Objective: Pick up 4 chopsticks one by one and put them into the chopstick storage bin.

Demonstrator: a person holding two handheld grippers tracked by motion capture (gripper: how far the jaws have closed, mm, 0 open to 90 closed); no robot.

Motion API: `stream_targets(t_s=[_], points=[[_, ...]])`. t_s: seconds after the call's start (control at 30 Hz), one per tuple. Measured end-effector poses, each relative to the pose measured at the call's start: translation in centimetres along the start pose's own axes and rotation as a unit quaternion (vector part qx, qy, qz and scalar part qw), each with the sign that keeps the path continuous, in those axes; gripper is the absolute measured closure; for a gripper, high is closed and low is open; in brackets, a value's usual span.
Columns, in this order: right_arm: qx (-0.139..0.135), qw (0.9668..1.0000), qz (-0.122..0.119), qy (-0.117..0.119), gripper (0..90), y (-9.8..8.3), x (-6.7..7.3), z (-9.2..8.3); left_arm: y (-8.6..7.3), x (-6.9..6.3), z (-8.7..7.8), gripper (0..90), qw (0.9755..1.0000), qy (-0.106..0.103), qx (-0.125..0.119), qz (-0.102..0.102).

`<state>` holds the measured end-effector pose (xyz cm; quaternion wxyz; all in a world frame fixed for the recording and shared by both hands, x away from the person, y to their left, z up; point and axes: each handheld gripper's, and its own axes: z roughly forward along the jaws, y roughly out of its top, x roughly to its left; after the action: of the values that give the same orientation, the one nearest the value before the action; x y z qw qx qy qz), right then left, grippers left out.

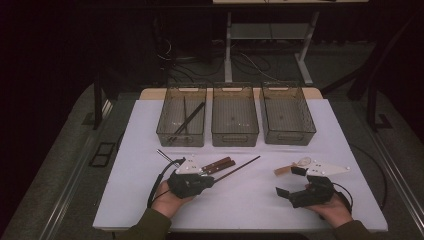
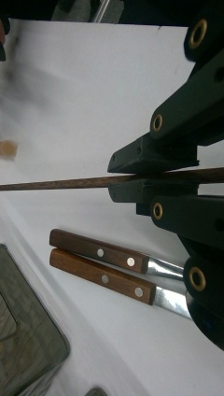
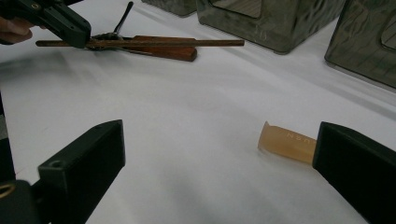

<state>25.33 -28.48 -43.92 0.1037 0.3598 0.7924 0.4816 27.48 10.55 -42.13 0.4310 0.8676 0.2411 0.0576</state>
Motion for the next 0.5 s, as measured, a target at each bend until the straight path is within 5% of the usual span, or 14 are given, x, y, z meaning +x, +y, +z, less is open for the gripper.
stream_targets(t_s=[0.5], points=[[-0.001, 1.0, -0.001, 0.0, 2.3, 0.0, 0.0, 0.0, -0.1, 1.2, -2.0, 84.1, 0.9997, 0.019, -0.015, -0.003]])
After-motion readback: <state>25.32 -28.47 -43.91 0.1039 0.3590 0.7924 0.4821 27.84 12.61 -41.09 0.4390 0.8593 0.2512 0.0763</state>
